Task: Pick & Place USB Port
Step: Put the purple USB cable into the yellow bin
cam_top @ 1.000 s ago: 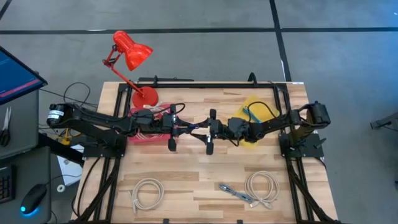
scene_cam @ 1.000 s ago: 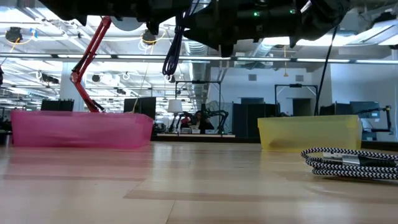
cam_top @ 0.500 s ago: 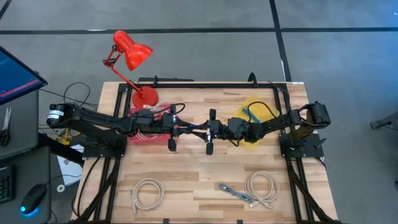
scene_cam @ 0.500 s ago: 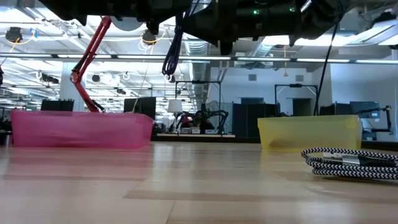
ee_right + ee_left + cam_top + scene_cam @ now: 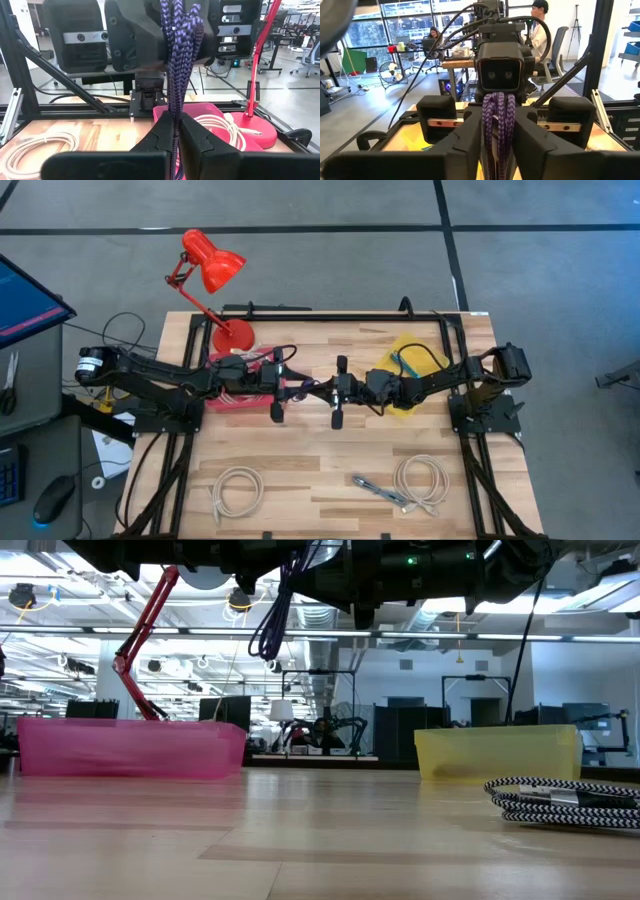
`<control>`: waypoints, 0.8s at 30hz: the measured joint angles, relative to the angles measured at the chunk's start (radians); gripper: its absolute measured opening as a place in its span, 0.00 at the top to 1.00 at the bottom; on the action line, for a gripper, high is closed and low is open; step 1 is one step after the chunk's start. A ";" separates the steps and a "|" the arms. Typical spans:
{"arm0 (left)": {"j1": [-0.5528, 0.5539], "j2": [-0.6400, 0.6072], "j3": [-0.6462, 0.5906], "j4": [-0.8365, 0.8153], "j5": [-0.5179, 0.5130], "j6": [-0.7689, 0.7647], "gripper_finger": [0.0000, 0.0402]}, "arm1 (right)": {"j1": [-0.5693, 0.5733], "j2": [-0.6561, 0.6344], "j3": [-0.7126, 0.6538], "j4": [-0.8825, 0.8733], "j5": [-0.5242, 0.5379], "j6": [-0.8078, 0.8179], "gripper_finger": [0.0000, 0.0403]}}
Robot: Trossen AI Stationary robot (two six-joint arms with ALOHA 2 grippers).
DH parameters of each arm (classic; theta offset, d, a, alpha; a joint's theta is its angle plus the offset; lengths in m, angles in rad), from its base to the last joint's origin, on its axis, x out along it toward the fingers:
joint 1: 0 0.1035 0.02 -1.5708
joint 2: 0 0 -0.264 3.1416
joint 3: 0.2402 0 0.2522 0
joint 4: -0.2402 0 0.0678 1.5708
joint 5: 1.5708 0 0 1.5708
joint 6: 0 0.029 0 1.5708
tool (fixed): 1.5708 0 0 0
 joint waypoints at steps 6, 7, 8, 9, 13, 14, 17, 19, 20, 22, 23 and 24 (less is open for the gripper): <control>0.000 0.000 0.000 0.000 -0.029 0.000 0.66 | 0.000 0.000 0.000 -0.071 0.052 -0.023 1.00; 0.000 0.000 0.000 0.000 -0.030 0.000 0.65 | 0.000 0.000 0.000 -0.079 0.056 -0.023 1.00; 0.000 0.000 0.000 0.000 -0.030 0.000 0.64 | 0.000 0.000 0.000 -0.089 0.059 -0.024 1.00; 0.000 0.000 0.000 -0.002 -0.030 0.000 0.63 | 0.000 0.000 0.000 -0.098 0.063 -0.026 1.00; 0.000 -0.003 0.001 -0.029 -0.030 0.000 0.61 | 0.001 -0.033 0.000 -0.178 0.125 -0.042 1.00; 0.000 -0.010 0.001 -0.053 -0.031 -0.001 0.61 | 0.002 -0.047 0.000 -0.215 0.144 -0.048 1.00; 0.000 -0.033 0.000 -0.112 -0.031 -0.005 0.60 | 0.005 -0.098 0.000 -0.310 0.192 -0.051 1.00; 0.000 -0.059 0.000 -0.139 -0.031 -0.005 0.61 | 0.010 -0.132 0.000 -0.372 0.222 -0.050 1.00; 0.000 -0.075 0.000 -0.155 -0.031 -0.003 0.61 | 0.010 -0.149 0.000 -0.411 0.239 -0.047 1.00; 0.000 -0.111 0.000 -0.197 -0.031 -0.001 0.63 | 0.012 -0.180 0.000 -0.471 0.276 -0.043 1.00; 0.000 -0.131 0.000 -0.225 -0.031 -0.001 0.63 | 0.017 -0.194 0.000 -0.498 0.305 -0.043 1.00; 0.000 -0.151 0.000 -0.250 -0.031 -0.001 0.64 | 0.021 -0.207 0.000 -0.528 0.337 -0.042 1.00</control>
